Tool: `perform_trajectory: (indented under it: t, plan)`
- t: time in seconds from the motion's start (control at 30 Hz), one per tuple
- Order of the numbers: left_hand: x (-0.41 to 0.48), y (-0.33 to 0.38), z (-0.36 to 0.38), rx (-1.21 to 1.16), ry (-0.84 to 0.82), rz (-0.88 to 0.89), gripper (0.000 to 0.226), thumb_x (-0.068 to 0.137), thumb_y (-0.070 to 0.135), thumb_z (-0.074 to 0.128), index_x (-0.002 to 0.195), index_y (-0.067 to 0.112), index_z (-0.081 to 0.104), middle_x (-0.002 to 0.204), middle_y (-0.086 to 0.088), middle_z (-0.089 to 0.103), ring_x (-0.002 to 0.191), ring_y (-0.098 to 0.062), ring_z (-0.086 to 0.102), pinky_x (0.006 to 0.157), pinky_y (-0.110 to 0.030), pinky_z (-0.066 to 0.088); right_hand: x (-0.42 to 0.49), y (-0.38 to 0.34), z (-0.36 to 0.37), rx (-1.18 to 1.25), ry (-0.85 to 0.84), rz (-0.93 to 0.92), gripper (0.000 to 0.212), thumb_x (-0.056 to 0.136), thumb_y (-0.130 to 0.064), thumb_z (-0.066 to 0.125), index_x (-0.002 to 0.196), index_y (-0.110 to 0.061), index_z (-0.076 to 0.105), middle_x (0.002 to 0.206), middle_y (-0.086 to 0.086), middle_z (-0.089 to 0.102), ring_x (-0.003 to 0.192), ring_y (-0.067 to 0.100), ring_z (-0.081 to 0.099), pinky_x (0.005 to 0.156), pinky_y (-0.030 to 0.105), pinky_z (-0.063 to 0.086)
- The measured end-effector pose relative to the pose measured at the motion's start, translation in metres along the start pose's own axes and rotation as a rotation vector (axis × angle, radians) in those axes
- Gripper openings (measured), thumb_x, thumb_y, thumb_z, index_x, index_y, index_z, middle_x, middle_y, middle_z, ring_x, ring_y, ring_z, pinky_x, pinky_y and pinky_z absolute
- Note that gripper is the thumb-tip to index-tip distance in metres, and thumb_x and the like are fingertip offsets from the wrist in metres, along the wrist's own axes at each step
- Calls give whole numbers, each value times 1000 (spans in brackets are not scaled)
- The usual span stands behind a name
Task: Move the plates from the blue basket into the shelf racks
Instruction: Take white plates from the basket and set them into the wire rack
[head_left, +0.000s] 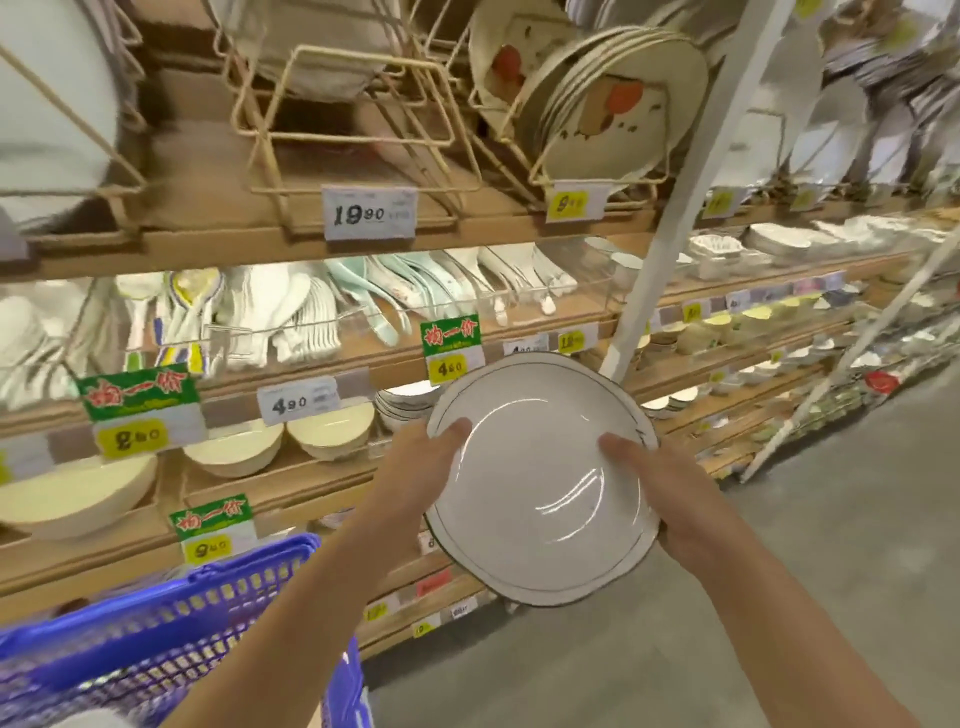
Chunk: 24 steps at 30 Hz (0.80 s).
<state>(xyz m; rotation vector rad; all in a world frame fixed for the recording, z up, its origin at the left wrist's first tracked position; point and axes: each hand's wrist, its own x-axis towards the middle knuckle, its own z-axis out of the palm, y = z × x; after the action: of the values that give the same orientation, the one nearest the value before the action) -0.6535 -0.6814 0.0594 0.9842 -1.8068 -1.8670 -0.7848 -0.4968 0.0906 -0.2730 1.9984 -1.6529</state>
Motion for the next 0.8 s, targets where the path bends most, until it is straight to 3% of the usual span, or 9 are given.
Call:
perform_trajectory:
  t: [0.1, 0.2, 0.27, 0.33, 0.43, 0.53, 0.6, 0.7, 0.8]
  plan:
    - [21, 21, -23, -47, 79, 32, 27, 92, 35, 58, 70, 33, 74, 73, 4, 75, 65, -13, 71, 59, -27, 58, 31, -31, 25, -34, -96, -79, 11, 93, -24, 61, 99, -17, 68, 76, -3, 76, 66, 14, 73, 50, 25, 54]
    - [33, 43, -43, -72, 174, 79, 19, 91, 43, 59, 80, 34, 73, 79, 6, 74, 73, -14, 72, 65, -31, 58, 54, -59, 47, -34, -145, -130, 22, 90, -29, 65, 106, -14, 67, 91, 5, 76, 80, 23, 73, 65, 36, 59]
    - [34, 58, -54, -79, 237, 146, 22, 91, 44, 59, 75, 36, 71, 72, 14, 73, 65, -7, 71, 56, -22, 54, 65, -75, 57, -34, -156, -165, 26, 87, -32, 67, 103, -12, 65, 89, 6, 76, 78, 24, 73, 71, 40, 60]
    - [31, 74, -65, -61, 307, 196, 22, 91, 43, 59, 75, 33, 69, 70, 16, 72, 61, -5, 70, 51, -19, 51, 70, -90, 66, -17, -210, -212, 25, 85, -34, 68, 100, -14, 66, 85, 3, 76, 73, 21, 74, 63, 35, 59]
    - [24, 93, -80, -28, 393, 265, 21, 91, 44, 59, 78, 32, 70, 75, 12, 74, 69, -10, 72, 63, -29, 54, 77, -111, 77, -28, -356, -284, 18, 89, -31, 65, 101, -18, 69, 90, 3, 77, 78, 21, 74, 58, 31, 58]
    - [17, 115, -94, -6, 485, 331, 19, 91, 40, 60, 81, 26, 69, 67, 20, 71, 61, 1, 68, 54, -16, 53, 82, -138, 83, -137, -548, -411, 16, 92, -23, 59, 92, -26, 75, 90, 3, 77, 81, 20, 74, 62, 29, 57]
    - [9, 135, -104, 94, 521, 403, 15, 92, 38, 60, 85, 29, 69, 68, 26, 69, 61, 8, 66, 46, -7, 45, 82, -160, 84, -254, -670, -496, 16, 89, -28, 59, 92, -34, 74, 90, 1, 77, 82, 18, 74, 64, 24, 55]
    - [-8, 177, -113, 351, 435, 592, 16, 92, 31, 61, 81, 32, 72, 68, 19, 69, 57, 7, 62, 52, -10, 45, 79, -191, 82, -273, -841, -589, 22, 73, -41, 74, 95, -38, 74, 94, -1, 76, 85, 17, 73, 64, 22, 56]
    - [-22, 223, -101, 651, 259, 709, 16, 89, 30, 66, 81, 19, 73, 67, 4, 68, 56, 1, 56, 52, -16, 42, 73, -208, 84, -303, -924, -633, 25, 70, -45, 80, 93, -47, 71, 93, -12, 75, 82, 6, 72, 62, 16, 55]
